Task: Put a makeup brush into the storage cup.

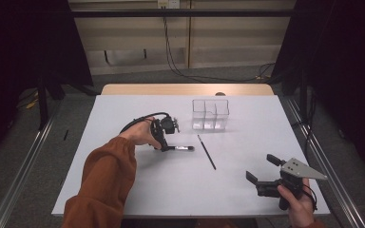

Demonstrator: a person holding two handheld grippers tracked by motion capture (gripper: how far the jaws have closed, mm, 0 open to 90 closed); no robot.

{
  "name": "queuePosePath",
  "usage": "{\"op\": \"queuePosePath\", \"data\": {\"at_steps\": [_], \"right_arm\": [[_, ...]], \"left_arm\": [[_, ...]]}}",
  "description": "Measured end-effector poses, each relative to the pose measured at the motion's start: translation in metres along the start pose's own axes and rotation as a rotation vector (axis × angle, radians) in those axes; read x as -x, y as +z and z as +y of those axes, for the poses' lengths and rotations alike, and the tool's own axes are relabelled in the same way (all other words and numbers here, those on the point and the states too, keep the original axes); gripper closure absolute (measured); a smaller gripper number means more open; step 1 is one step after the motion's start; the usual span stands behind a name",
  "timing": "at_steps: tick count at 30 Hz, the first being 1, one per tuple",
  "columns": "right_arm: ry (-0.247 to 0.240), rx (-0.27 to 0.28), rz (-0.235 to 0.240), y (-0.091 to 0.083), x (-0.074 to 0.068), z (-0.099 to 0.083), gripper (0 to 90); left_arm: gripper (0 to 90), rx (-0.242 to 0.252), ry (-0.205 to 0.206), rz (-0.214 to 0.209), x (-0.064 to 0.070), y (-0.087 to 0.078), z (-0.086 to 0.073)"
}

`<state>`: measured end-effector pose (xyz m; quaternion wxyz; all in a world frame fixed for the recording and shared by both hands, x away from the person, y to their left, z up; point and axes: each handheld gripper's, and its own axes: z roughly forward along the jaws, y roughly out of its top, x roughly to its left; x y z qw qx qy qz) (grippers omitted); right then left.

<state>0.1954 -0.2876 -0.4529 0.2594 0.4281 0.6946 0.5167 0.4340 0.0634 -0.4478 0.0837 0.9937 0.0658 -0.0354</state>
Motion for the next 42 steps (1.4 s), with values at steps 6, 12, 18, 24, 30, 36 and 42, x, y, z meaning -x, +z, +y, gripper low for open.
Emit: {"op": "queuePosePath", "data": {"at_steps": [6, 12, 18, 24, 30, 36, 42], "right_arm": [[0.0, -0.008, -0.004, 0.0, 0.001, 0.0, 0.0], [0.014, -0.011, -0.01, 0.001, 0.001, 0.0, 0.1], [0.012, -0.011, -0.009, 0.001, 0.001, 0.0, 0.1], [0.012, -0.012, -0.009, 0.001, 0.001, 0.0, 0.1], [0.007, -0.013, -0.008, 0.003, 0.001, 0.0, 0.1], [0.006, -0.014, -0.007, 0.003, 0.001, 0.0, 0.1], [0.006, -0.014, -0.007, 0.003, 0.001, 0.0, 0.1]], "left_arm": [[79.8, 0.012, -0.02, 0.005, 0.0, -0.001, -0.002], [80.0, 0.043, -0.044, 0.002, 0.0, -0.002, -0.006], [80.0, 0.07, -0.074, 0.016, 0.001, -0.003, -0.012], [80.0, 0.129, -0.136, 0.019, 0.0, -0.005, -0.025], [80.0, 0.209, -0.184, 0.005, -0.001, -0.012, -0.037], [80.0, 0.303, -0.237, -0.003, 0.002, -0.014, -0.046], [80.0, 0.381, -0.266, 0.013, 0.007, -0.014, -0.053]]}}
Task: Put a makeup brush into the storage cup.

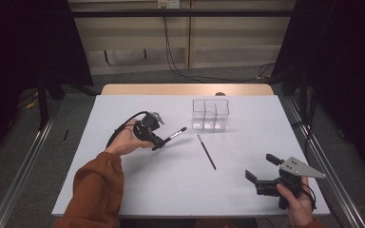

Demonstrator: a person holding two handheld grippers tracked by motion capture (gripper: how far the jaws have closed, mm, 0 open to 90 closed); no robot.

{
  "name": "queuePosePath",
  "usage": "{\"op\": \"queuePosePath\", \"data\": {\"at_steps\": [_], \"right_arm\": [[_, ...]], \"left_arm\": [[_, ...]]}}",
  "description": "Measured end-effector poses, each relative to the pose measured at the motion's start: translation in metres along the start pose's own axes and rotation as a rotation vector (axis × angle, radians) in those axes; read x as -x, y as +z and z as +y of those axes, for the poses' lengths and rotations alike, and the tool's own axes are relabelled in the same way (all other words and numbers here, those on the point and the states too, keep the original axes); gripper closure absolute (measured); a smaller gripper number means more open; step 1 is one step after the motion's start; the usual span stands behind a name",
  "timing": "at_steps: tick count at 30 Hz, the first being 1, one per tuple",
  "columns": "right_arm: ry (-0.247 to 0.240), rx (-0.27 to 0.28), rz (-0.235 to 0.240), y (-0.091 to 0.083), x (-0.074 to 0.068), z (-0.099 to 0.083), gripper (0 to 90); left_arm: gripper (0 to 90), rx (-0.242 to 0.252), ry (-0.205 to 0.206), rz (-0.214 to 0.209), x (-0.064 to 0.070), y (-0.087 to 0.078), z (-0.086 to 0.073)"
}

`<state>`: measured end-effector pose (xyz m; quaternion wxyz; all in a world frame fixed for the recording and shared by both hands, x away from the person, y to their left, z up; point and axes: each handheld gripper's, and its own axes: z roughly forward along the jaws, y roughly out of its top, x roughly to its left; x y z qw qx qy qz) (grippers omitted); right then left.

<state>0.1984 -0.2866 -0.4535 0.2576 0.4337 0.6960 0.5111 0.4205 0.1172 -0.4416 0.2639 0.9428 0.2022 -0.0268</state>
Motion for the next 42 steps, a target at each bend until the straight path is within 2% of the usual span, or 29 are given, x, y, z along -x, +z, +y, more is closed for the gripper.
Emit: {"op": "queuePosePath", "data": {"at_steps": [1, 2, 3, 4, 6, 7, 9, 11, 12, 14, 15, 19, 20, 22, 24, 26, 32, 38, 42], "right_arm": [[0.0, -0.001, 0.0, 0.0, 0.0, 0.0, 0.1], [0.0, -0.001, 0.002, 0.0, 0.0, 0.0, 0.1], [0.0, -0.001, 0.001, 0.0, 0.0, 0.0, 0.1], [0.0, -0.001, 0.001, 0.0, 0.0, 0.0, 0.1], [0.001, 0.001, 0.0, 0.0, 0.0, 0.0, 0.1], [0.001, 0.001, 0.0, 0.0, 0.0, 0.0, 0.1], [0.001, 0.001, 0.0, 0.0, 0.0, 0.0, 0.1], [0.001, 0.0, 0.001, 0.0, 0.0, 0.0, 0.1], [0.0, 0.0, 0.002, 0.0, 0.0, 0.0, 0.1], [0.001, 0.003, 0.001, 0.0, 0.0, 0.0, 0.1], [-0.001, 0.004, 0.002, 0.0, 0.0, 0.0, 0.1], [0.001, 0.001, 0.001, 0.0, 0.0, 0.0, 0.1], [-0.001, 0.004, 0.002, 0.0, -0.001, 0.0, 0.1], [-0.002, 0.002, 0.003, 0.0, -0.001, 0.0, 0.1], [-0.002, 0.002, 0.002, 0.0, -0.001, 0.0, 0.1], [-0.002, 0.004, 0.002, 0.0, -0.001, 0.0, 0.1], [0.0, 0.013, 0.004, 0.0, -0.001, 0.0, 0.1], [-0.001, 0.018, 0.007, 0.0, -0.002, 0.001, 0.0], [-0.004, 0.018, 0.01, 0.0, -0.002, 0.001, 0.0]], "left_arm": [[80.0, 0.005, 0.01, 0.0, 0.0, -0.001, -0.001], [80.0, 0.037, -0.008, -0.006, 0.002, -0.001, -0.002], [80.0, 0.056, -0.009, 0.012, 0.002, -0.002, -0.004], [80.0, 0.062, -0.009, 0.007, 0.003, -0.004, -0.005], [80.0, 0.106, -0.032, 0.023, 0.005, -0.004, -0.008], [79.9, 0.101, -0.017, 0.018, 0.004, -0.005, -0.01], [79.9, 0.158, -0.056, 0.034, 0.007, -0.005, -0.014], [79.9, 0.21, -0.068, 0.041, 0.007, -0.007, -0.018], [79.9, 0.237, -0.079, 0.03, 0.007, -0.008, -0.02], [79.9, 0.277, -0.08, 0.052, 0.009, -0.008, -0.024], [79.9, 0.286, -0.079, 0.043, 0.01, -0.008, -0.026], [79.9, 0.325, -0.078, 0.067, 0.014, -0.006, -0.031], [79.9, 0.328, -0.073, 0.061, 0.015, -0.006, -0.032], [79.9, 0.345, -0.062, 0.078, 0.018, -0.007, -0.033], [79.9, 0.375, -0.067, 0.07, 0.02, -0.008, -0.034], [79.9, 0.383, -0.047, 0.075, 0.023, -0.009, -0.034], [79.8, 0.435, -0.042, 0.088, 0.031, -0.009, -0.038], [79.9, 0.475, -0.046, 0.088, 0.035, -0.011, -0.045], [79.8, 0.508, -0.065, 0.077, 0.037, -0.013, -0.049]]}}
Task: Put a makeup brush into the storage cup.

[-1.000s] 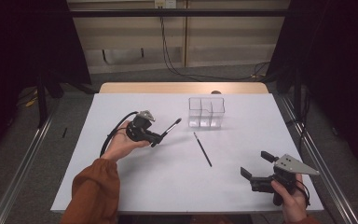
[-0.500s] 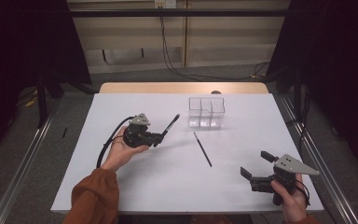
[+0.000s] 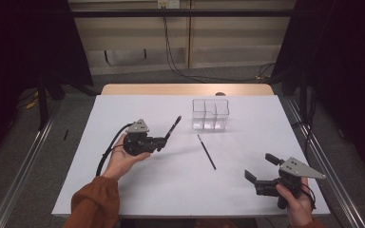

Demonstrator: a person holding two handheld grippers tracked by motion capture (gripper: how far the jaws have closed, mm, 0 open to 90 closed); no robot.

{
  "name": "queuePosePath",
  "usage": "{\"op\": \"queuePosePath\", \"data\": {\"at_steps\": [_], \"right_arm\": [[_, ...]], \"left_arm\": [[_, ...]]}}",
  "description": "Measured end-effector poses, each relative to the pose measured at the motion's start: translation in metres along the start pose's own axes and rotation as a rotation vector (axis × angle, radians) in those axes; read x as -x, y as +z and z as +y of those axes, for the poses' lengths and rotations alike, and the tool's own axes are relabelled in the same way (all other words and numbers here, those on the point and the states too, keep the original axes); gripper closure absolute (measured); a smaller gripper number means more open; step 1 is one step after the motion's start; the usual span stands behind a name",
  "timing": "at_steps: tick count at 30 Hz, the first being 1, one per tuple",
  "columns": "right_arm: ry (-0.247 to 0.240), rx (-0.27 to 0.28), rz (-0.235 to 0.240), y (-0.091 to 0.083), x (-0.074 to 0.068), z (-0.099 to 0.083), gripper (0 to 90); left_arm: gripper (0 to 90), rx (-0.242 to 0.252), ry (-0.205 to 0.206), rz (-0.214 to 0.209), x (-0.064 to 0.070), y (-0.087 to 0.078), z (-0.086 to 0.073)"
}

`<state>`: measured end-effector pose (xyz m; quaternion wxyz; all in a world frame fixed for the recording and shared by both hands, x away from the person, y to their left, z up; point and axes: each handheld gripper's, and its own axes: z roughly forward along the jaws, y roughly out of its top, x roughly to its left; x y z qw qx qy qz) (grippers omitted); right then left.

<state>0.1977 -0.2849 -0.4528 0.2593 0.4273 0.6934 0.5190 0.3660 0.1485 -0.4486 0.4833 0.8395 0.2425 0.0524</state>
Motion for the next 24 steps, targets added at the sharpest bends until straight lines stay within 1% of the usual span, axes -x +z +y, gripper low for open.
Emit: {"op": "queuePosePath", "data": {"at_steps": [1, 3, 4, 5, 7, 8, 10, 11, 12, 13, 14, 18, 20, 22, 23, 24], "right_arm": [[0.0, 0.001, 0.001, 0.0, 0.0, 0.0, 0.0], [0.001, 0.004, 0.0, 0.0, 0.0, 0.0, 0.0], [0.0, 0.004, 0.001, 0.0, 0.0, 0.0, 0.0], [0.0, 0.005, 0.002, 0.0, -0.001, 0.0, 0.0], [-0.001, 0.007, 0.003, 0.0, 0.0, 0.0, 0.0], [-0.004, 0.008, 0.004, 0.0, 0.0, 0.0, 0.0], [-0.001, 0.01, 0.005, 0.0, -0.001, 0.0, 0.0], [-0.004, 0.011, 0.006, 0.001, -0.001, 0.0, 0.0], [-0.003, 0.012, 0.008, 0.001, -0.001, 0.0, 0.0], [-0.002, 0.012, 0.009, 0.001, -0.001, 0.0, 0.0], [-0.003, 0.013, 0.011, 0.001, -0.001, 0.001, 0.0], [0.002, 0.02, 0.014, 0.001, -0.001, 0.001, 0.0], [0.012, 0.023, 0.018, 0.001, -0.001, 0.001, 0.0], [0.015, 0.03, 0.021, 0.001, -0.002, 0.001, 0.0], [0.013, 0.03, 0.023, 0.001, -0.003, 0.002, 0.0], [0.009, 0.029, 0.026, 0.001, -0.003, 0.001, 0.0]], "left_arm": [[79.8, 0.005, -0.002, 0.007, 0.0, -0.001, -0.001], [79.8, 0.02, -0.018, 0.002, 0.002, -0.002, -0.002], [79.9, 0.027, -0.015, 0.009, 0.003, -0.003, -0.002], [79.8, 0.038, -0.02, 0.003, 0.004, -0.004, -0.003], [79.8, 0.05, -0.014, 0.006, 0.007, -0.006, -0.003], [79.8, 0.056, -0.018, 0.0, 0.008, -0.007, -0.002], [79.8, 0.066, -0.021, 0.007, 0.012, -0.01, -0.002], [79.8, 0.067, -0.027, 0.002, 0.014, -0.011, -0.002], [79.8, 0.073, -0.022, 0.008, 0.016, -0.013, -0.002], [79.8, 0.078, -0.025, 0.005, 0.017, -0.014, -0.003], [79.9, 0.085, -0.017, 0.011, 0.019, -0.016, -0.003], [79.8, 0.11, -0.018, 0.024, 0.023, -0.024, -0.004], [79.8, 0.121, -0.033, 0.028, 0.025, -0.026, -0.005], [79.8, 0.124, -0.031, 0.028, 0.029, -0.028, -0.007], [79.8, 0.134, -0.042, 0.018, 0.031, -0.028, -0.009], [79.8, 0.137, -0.029, 0.025, 0.034, -0.028, -0.01]]}}
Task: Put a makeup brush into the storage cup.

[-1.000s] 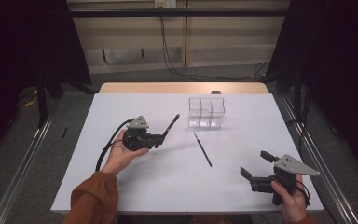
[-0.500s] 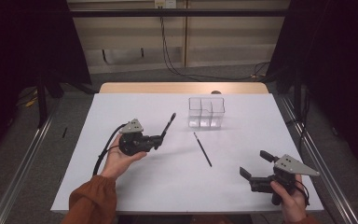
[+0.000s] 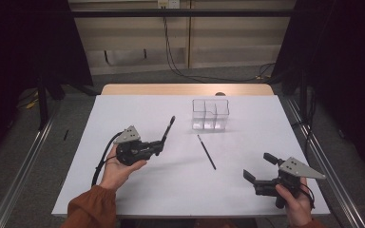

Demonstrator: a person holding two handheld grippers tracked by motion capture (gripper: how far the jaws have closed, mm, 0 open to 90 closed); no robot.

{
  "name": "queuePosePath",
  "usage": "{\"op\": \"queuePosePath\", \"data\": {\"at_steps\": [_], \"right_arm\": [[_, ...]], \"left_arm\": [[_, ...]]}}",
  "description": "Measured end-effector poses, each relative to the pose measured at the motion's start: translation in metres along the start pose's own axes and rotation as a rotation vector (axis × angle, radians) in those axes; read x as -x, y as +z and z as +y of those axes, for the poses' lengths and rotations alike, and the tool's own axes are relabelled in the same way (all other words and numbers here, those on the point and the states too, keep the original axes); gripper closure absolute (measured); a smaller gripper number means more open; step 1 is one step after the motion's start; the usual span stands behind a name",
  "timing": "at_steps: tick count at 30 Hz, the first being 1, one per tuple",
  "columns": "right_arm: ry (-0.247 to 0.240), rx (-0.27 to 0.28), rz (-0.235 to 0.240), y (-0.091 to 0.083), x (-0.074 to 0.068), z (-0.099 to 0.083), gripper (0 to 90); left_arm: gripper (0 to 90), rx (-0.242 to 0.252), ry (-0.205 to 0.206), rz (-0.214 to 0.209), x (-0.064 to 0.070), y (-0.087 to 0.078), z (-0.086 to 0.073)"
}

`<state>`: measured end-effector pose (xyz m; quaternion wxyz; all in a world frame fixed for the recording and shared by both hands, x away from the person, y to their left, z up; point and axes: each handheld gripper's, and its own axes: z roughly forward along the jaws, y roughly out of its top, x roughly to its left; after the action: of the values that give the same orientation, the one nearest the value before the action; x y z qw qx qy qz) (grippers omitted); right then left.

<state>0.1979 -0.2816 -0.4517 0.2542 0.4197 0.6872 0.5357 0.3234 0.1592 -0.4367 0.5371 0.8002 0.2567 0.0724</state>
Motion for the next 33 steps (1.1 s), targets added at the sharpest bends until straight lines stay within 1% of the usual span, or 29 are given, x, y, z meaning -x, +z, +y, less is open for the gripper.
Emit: {"op": "queuePosePath", "data": {"at_steps": [1, 3, 5, 7, 9, 11, 13, 14, 16, 17, 19, 20, 22, 24, 30, 32, 33], "right_arm": [[0.0, 0.001, 0.003, 0.0, 0.0, 0.0, 0.0], [-0.002, 0.005, 0.011, 0.001, -0.001, 0.0, 0.0], [-0.002, 0.013, 0.019, 0.002, -0.002, 0.002, 0.0], [-0.015, 0.015, 0.028, 0.002, -0.003, 0.002, 0.0], [-0.009, 0.02, 0.04, 0.003, -0.005, 0.003, 0.0], [-0.008, 0.017, 0.047, 0.005, -0.006, 0.003, 0.0], [-0.006, 0.016, 0.054, 0.007, -0.007, 0.004, 0.0], [-0.009, 0.013, 0.056, 0.007, -0.008, 0.005, 0.0], [-0.015, 0.012, 0.064, 0.009, -0.01, 0.007, 0.0], [-0.02, 0.007, 0.072, 0.01, -0.011, 0.008, 0.0], [-0.033, 0.008, 0.08, 0.012, -0.013, 0.009, 0.0], [-0.03, 0.01, 0.087, 0.014, -0.015, 0.01, 0.0], [-0.031, 0.011, 0.098, 0.016, -0.018, 0.012, 0.0], [-0.033, 0.015, 0.113, 0.019, -0.02, 0.015, 0.0], [-0.036, 0.017, 0.157, 0.029, -0.031, 0.023, 0.0], [-0.039, 0.017, 0.179, 0.034, -0.036, 0.027, 0.0], [-0.046, 0.014, 0.198, 0.036, -0.038, 0.028, 0.0]], "left_arm": [[79.8, -0.001, 0.015, 0.005, 0.003, 0.0, 0.0], [79.8, 0.009, 0.005, -0.008, 0.007, -0.001, -0.001], [79.8, 0.01, 0.008, -0.014, 0.011, -0.003, -0.001], [79.8, 0.02, -0.002, -0.022, 0.016, -0.005, -0.004], [79.8, 0.007, 0.01, -0.019, 0.021, -0.007, -0.007], [79.8, 0.018, 0.007, -0.026, 0.024, -0.009, -0.008], [79.8, 0.024, 0.012, -0.022, 0.028, -0.011, -0.009], [79.8, 0.026, 0.004, -0.028, 0.029, -0.011, -0.01], [79.8, 0.031, 0.01, -0.023, 0.032, -0.011, -0.011], [79.8, 0.033, 0.002, -0.035, 0.034, -0.011, -0.011], [79.8, 0.033, 0.007, -0.037, 0.036, -0.011, -0.012], [79.8, 0.03, 0.006, -0.049, 0.038, -0.011, -0.012], [79.7, 0.038, 0.009, -0.055, 0.04, -0.01, -0.012], [79.8, 0.049, -0.001, -0.061, 0.043, -0.009, -0.013], [79.7, 0.053, 0.017, -0.079, 0.054, 0.001, -0.011], [79.7, 0.052, 0.023, -0.086, 0.057, 0.005, -0.01], [79.7, 0.05, 0.02, -0.091, 0.058, 0.007, -0.01]]}}
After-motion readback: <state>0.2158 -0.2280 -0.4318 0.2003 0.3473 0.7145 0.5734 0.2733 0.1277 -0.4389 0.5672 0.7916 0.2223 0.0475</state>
